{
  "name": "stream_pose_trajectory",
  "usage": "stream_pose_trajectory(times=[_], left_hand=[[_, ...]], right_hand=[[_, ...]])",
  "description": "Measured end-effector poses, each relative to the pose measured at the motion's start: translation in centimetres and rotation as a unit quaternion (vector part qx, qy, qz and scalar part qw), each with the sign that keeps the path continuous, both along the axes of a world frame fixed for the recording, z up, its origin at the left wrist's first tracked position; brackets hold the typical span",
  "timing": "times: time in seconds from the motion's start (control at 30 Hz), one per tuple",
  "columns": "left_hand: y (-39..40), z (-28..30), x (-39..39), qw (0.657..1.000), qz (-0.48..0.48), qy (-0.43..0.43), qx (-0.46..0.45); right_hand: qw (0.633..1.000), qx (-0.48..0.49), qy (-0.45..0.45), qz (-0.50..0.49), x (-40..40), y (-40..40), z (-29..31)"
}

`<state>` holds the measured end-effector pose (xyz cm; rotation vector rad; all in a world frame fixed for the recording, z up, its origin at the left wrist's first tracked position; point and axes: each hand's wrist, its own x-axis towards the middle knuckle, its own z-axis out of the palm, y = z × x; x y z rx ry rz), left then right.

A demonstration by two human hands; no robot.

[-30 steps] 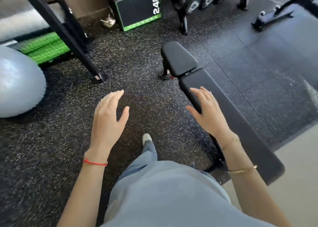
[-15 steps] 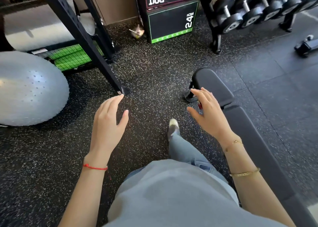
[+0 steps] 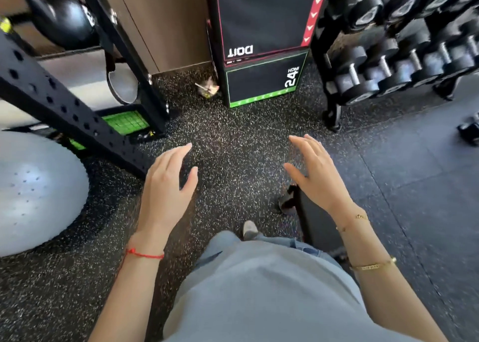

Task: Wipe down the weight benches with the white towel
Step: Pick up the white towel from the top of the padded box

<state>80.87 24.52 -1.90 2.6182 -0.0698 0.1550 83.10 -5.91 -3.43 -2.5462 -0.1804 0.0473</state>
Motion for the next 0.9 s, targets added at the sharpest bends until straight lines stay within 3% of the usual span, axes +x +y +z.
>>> stream_pose_trajectory(times=[0.47, 0.9], left_hand=[[-0.9, -2.2, 30.1, 1.000, 0.003, 0.006, -0.011], [-1.4, -0.2, 60.4, 0.998, -0.046, -0.039, 0.007]], right_hand=[[1.000, 0.005, 0.007, 0.000, 30.1, 0.1, -2.2], [0.998, 0.024, -0.024, -0.044, 57.5, -0.3, -1.0]])
